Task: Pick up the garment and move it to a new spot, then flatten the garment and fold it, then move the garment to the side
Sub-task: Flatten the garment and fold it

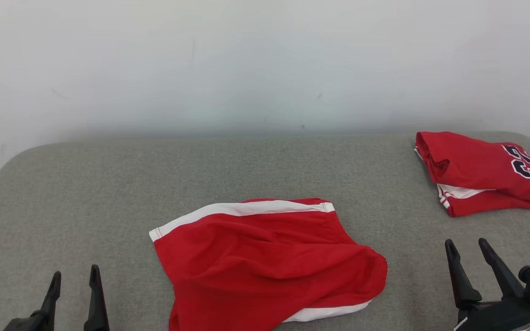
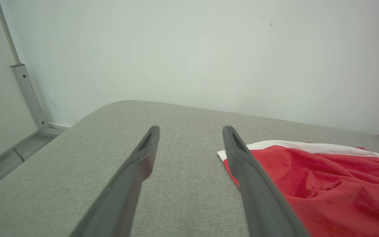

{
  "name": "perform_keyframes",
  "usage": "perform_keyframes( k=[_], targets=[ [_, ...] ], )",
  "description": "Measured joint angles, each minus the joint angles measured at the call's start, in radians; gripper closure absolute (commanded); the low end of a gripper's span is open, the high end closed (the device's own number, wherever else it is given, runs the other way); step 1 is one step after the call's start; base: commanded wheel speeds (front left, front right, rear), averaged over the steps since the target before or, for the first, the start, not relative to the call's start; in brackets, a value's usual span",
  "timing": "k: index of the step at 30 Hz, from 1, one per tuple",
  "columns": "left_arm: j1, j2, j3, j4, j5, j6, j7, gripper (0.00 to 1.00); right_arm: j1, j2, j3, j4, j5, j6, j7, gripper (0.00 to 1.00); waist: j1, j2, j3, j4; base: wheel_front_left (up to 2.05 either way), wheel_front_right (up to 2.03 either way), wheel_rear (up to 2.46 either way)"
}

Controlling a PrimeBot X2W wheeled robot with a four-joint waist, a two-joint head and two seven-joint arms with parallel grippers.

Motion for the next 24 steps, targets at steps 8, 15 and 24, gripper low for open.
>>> perform_keyframes(
  k=[8,15,24],
  targets=[
    [0.016,0.039,-0.019,-0.015,0.016,-0.003,0.034,0.00,0.006,-0.003,0.002,0.007,0.000,0.000,-0.021,0.00,0.0000,0.0000,-0.017,-0.025,0.00,0.00,0.00],
    [0.043,0.082,-0.008,-0.079,0.017,0.005,0.068,0.00,0.019,-0.007,0.007,-0.002,0.000,0.000,-0.029,0.00,0.0000,0.0000,-0.036,-0.034,0.00,0.00,0.00],
    [0.088,0.124,-0.005,-0.148,0.011,-0.003,0.129,0.00,0.043,-0.017,0.015,-0.060,-0.002,0.000,0.012,0.00,0.0000,0.0000,-0.050,-0.034,0.00,0.00,0.00]
  ],
)
